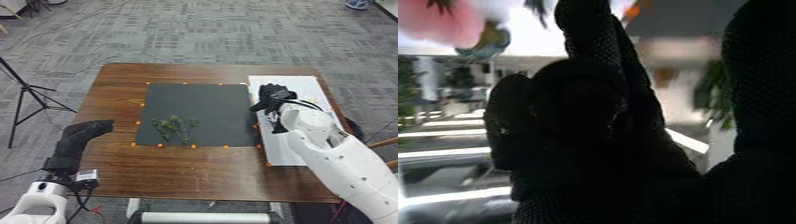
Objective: Arrange flowers
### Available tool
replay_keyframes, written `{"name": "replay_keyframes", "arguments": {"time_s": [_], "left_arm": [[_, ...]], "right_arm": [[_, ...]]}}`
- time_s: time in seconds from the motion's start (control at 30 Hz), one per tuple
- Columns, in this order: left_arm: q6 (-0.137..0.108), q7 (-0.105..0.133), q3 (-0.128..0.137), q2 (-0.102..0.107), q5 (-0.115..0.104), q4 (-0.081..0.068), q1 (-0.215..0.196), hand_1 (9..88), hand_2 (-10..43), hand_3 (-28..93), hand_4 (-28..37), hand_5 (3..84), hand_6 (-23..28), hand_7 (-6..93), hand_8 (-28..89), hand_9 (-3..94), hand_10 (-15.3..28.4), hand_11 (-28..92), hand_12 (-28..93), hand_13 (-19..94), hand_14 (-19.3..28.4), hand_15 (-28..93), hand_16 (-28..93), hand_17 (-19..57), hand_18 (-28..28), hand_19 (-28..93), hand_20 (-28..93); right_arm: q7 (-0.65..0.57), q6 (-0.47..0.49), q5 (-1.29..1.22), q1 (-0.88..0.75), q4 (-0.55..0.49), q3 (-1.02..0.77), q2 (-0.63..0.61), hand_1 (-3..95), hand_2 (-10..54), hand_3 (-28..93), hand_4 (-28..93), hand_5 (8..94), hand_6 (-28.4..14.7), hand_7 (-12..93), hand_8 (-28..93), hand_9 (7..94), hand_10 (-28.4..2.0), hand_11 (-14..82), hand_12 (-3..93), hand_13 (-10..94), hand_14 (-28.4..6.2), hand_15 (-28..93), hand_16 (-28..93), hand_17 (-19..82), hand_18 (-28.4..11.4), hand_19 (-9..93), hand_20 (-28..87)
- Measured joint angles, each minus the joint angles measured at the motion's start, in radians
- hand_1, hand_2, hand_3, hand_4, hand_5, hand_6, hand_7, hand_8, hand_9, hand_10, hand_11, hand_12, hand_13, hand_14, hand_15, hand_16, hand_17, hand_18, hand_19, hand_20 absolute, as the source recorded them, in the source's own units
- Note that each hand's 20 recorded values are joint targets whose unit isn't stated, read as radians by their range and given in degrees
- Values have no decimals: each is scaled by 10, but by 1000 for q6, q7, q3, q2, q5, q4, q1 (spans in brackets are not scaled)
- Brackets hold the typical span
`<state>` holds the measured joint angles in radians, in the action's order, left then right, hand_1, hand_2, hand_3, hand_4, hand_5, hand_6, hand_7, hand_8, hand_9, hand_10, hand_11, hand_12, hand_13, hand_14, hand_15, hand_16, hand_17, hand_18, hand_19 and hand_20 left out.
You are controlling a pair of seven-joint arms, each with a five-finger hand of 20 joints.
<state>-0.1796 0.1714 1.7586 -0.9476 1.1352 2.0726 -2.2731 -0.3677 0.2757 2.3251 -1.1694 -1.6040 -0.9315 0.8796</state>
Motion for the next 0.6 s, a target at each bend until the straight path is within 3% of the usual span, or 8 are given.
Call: {"name": "replay_keyframes", "arguments": {"time_s": [0.23, 0.6], "left_arm": [[2, -1, 7, -6, 2, 9, -11, 229, -2, 682, -280, 564, 1, 140, -92, 532, 144, 189, 115, 403, 171, 137, 14, 38, 130, 102, 166], [10, -5, 11, -11, 2, 14, -20, 230, 0, 681, -280, 564, 1, 139, -93, 531, 144, 188, 115, 403, 170, 137, 14, 38, 130, 103, 166]], "right_arm": [[-14, 99, 6, 15, -1, 15, -20, 389, -95, 574, -98, 538, -81, 230, -21, 789, -156, 296, 287, 923, -37, 521, 351, 655, -102, 932, 461], [-70, 72, -133, -30, -11, -71, -24, 397, -95, 589, -103, 536, -82, 255, -32, 808, -154, 304, 284, 930, -35, 517, 351, 663, -96, 932, 462]]}}
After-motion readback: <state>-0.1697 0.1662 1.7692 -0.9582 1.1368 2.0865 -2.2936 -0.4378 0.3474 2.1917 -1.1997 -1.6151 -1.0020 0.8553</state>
